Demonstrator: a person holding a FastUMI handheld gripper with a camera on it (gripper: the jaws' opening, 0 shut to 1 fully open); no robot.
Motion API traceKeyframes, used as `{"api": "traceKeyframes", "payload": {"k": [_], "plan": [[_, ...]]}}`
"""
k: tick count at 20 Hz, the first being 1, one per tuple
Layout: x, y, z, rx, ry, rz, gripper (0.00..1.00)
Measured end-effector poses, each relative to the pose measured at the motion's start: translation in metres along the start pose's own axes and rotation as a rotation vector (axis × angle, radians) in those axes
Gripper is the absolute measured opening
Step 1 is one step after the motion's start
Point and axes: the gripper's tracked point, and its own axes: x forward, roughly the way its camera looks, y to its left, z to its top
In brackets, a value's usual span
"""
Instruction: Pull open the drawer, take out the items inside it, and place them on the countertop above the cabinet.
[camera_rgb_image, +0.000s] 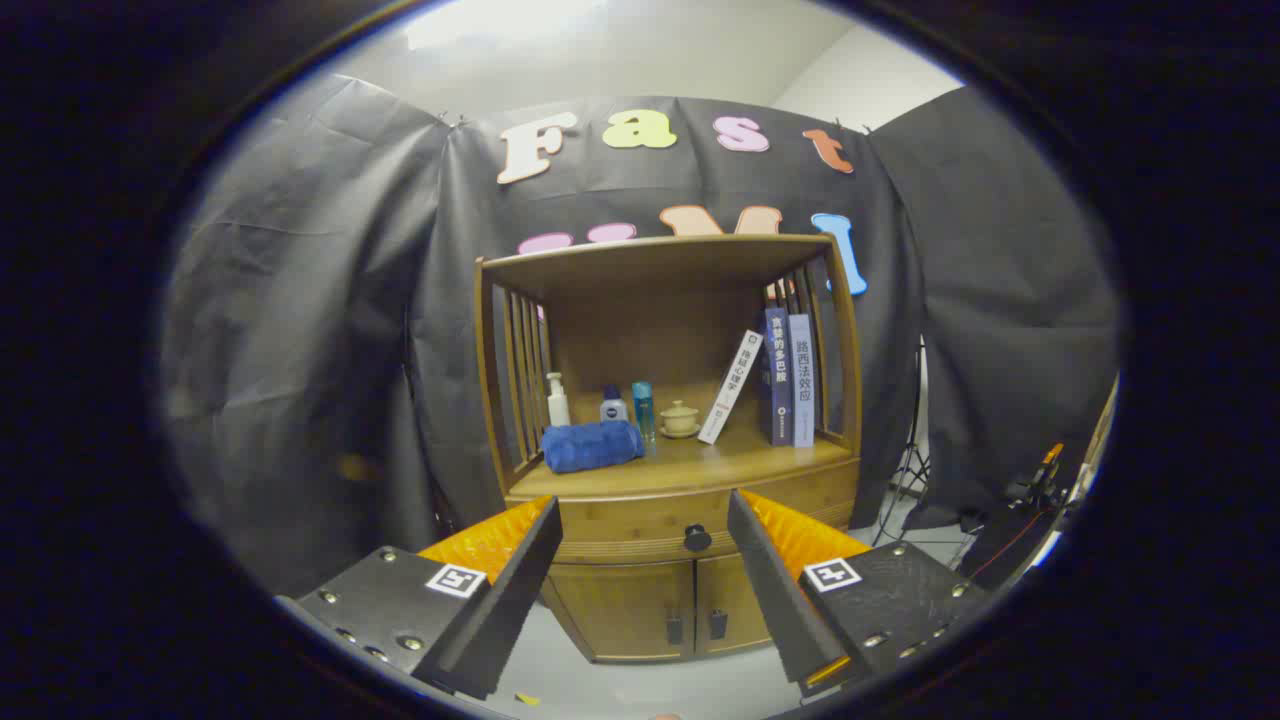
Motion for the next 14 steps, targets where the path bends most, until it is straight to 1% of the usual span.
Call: {"api": "traceKeyframes", "payload": {"k": [3,8,14], "plan": [[0.0,-0.007,-0.002,-0.011,-0.003,-0.029,1.0],[0.001,-0.004,-0.009,0.027,0.013,-0.016,1.0],[0.002,-0.004,-0.02,0.018,0.032,-0.018,1.0]]}}
